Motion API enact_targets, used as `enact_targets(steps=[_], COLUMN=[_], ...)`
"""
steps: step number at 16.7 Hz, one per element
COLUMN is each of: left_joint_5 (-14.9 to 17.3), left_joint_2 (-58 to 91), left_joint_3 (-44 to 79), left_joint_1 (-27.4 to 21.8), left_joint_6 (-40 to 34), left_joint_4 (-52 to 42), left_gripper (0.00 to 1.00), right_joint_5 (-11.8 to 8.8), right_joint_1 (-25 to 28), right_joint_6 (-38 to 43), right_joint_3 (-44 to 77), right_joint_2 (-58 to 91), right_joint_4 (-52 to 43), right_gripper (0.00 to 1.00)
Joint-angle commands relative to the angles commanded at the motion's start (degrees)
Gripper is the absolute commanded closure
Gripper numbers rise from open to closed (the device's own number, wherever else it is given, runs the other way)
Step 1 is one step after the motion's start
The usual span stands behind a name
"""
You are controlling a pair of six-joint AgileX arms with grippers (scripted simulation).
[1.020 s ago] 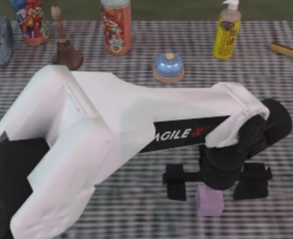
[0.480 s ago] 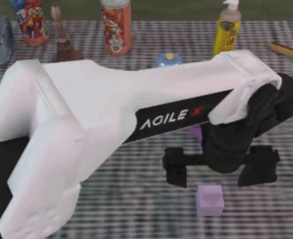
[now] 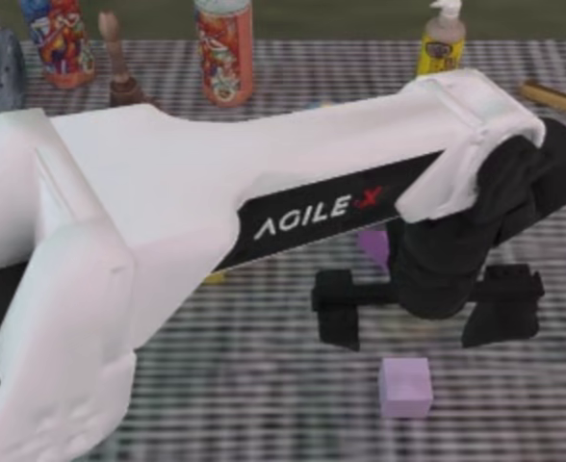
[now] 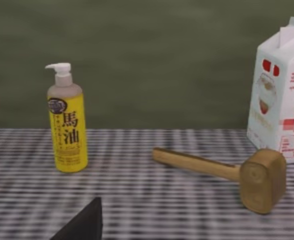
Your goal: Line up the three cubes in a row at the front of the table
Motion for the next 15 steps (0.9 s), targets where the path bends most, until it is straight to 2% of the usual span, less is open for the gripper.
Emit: enact_targets(steps=[3,6,10,15], left_joint_5=[-0.31,-0.66,-0.84,-0.55], left_joint_2=[-5.07,-15.47,-36.97,-69.56], left_joint_3=[-4.91,-14.34,-32.60,-61.01], left_joint_1=[2.81,8.37,18.84,33.80], left_joint_6=[1.10,3.37,9.10,21.59], left_joint_4=[3.13,9.02,20.02,36.37], left_gripper=[0.00,0.00,0.00,0.00], right_joint_5=[-0.15,-0.13,0.10,0.13], right_joint_1=[1.57,4.12,8.52,14.87], right_joint_6=[-0.61,-1.73,-3.72,-6.53], right_joint_3=[5.31,15.93,36.42,65.14], right_joint_2=[5.21,15.79,38.22,73.37], right_joint_4=[-3.69,-10.45,-23.11,-41.76], right_gripper=[0.00,0.00,0.00,0.00])
